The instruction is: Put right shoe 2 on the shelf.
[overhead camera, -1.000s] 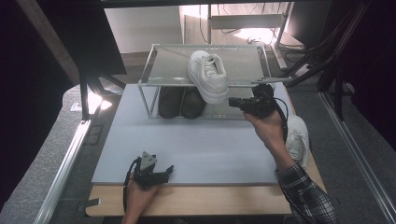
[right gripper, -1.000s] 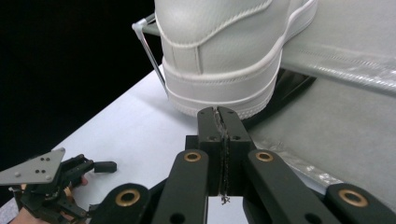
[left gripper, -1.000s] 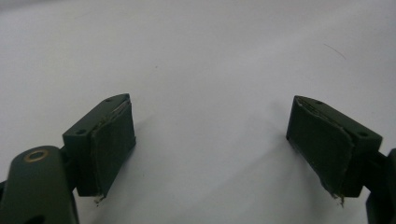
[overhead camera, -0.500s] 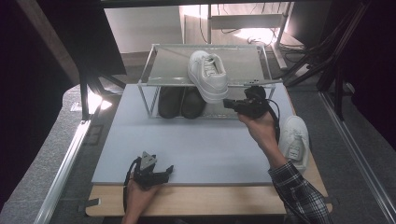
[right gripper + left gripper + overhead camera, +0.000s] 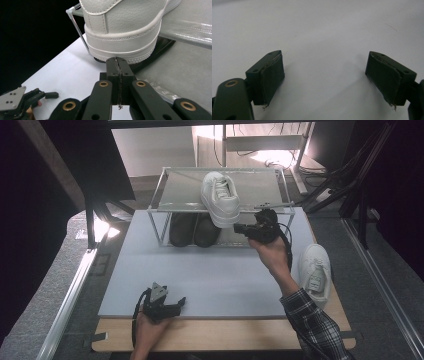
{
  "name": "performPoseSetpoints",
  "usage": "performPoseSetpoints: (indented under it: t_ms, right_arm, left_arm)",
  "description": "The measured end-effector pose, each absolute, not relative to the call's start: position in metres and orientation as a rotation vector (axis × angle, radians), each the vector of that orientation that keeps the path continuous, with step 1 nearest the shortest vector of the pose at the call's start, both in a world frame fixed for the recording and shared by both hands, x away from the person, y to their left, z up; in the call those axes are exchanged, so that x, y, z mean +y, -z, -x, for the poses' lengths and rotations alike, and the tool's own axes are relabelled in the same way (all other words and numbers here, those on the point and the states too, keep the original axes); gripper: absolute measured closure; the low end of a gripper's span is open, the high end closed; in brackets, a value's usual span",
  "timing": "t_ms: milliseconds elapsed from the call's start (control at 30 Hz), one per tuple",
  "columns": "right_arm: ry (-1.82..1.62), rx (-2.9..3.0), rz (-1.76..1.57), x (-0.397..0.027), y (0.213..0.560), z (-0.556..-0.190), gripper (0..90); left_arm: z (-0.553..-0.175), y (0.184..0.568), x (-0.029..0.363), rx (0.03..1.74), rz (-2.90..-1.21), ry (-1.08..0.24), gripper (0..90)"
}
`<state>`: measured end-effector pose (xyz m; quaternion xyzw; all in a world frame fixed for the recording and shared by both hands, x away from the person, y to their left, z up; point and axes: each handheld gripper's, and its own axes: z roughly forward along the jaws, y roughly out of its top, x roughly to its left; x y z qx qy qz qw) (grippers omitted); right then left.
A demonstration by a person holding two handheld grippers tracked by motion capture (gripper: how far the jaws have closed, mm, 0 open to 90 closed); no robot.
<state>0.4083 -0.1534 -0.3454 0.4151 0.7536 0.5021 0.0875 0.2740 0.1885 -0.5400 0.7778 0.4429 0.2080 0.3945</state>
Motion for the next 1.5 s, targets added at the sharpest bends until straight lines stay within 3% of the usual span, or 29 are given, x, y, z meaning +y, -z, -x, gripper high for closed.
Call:
performPoseSetpoints:
  t_ms: [1500]
  right_arm:
    - [-1.48,2.228,-1.281,-0.091,0.352,-0.46,90.0]
  left_arm:
    - [-0.274,0.54,0.189,1.123,-1.973,-0.527,14.9]
